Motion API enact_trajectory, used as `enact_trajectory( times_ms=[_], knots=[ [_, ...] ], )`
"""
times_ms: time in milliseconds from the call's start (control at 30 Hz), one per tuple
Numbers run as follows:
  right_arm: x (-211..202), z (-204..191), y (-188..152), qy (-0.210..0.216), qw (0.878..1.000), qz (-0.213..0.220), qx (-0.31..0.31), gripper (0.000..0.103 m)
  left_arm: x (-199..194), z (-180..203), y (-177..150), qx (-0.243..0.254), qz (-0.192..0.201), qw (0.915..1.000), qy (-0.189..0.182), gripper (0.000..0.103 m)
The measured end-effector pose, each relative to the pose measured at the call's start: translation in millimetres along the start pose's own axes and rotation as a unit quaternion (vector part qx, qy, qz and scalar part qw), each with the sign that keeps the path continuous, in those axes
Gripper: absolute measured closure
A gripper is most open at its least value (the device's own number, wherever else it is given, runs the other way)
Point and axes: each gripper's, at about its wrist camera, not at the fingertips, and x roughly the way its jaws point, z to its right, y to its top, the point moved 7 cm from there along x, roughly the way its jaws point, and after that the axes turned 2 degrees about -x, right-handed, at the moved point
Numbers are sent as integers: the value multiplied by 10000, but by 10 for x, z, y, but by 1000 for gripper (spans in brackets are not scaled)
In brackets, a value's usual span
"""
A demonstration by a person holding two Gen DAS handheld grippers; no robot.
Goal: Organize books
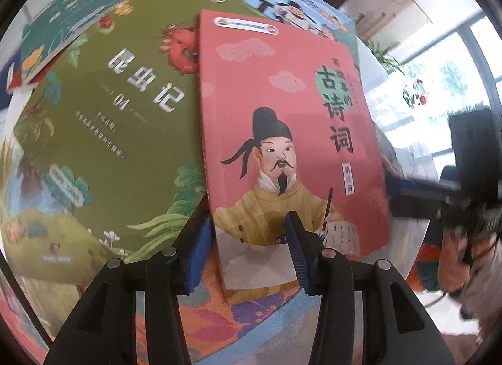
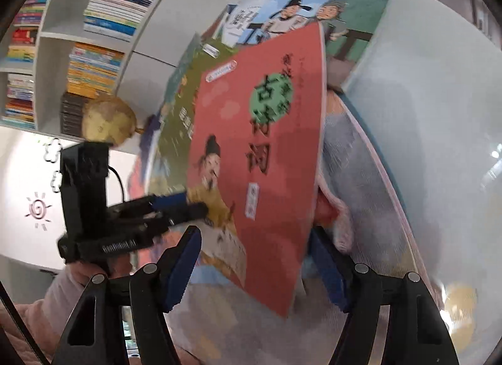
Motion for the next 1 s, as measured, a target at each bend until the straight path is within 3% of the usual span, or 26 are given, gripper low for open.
enact_trajectory(
  times_ms=[67,133,200,233,267,433,533,600,733,833,1000],
  knots=[
    [55,-10,84,219,9998,-9,-37,31,4,8,18,159,-9,9998,-79,60],
    [71,-14,111,202,9997,-32,-123,44,-14,-85,64,-170,15,9983,-561,60],
    [99,91,150,-52,9999,-95,-125,84,-32,-267,104,-878,79,9882,-1251,64],
    [95,150,163,29,9999,-120,9,85,-28,-342,110,-1110,122,9838,-1402,79],
    [96,184,166,151,9997,-137,146,87,-9,-397,106,-1269,122,9805,-1496,85],
    [103,123,172,-106,9998,-176,-37,87,3,-379,146,-1226,129,9826,-1388,84],
    [97,168,169,-28,9999,-136,56,88,45,-374,236,-1402,119,9768,-1616,84],
    [96,171,178,-84,9998,-137,81,89,46,-332,260,-1231,104,9819,-1438,83],
    [56,1,176,-626,9975,-93,-326,89,-62,-128,283,-733,164,9942,-764,87],
    [-2,-160,151,-729,9952,-57,-654,90,-131,-79,259,-533,192,9974,-452,87],
    [-49,-374,123,-737,9919,-65,-1029,90,-356,-89,178,-463,360,9977,-330,87]
  ],
)
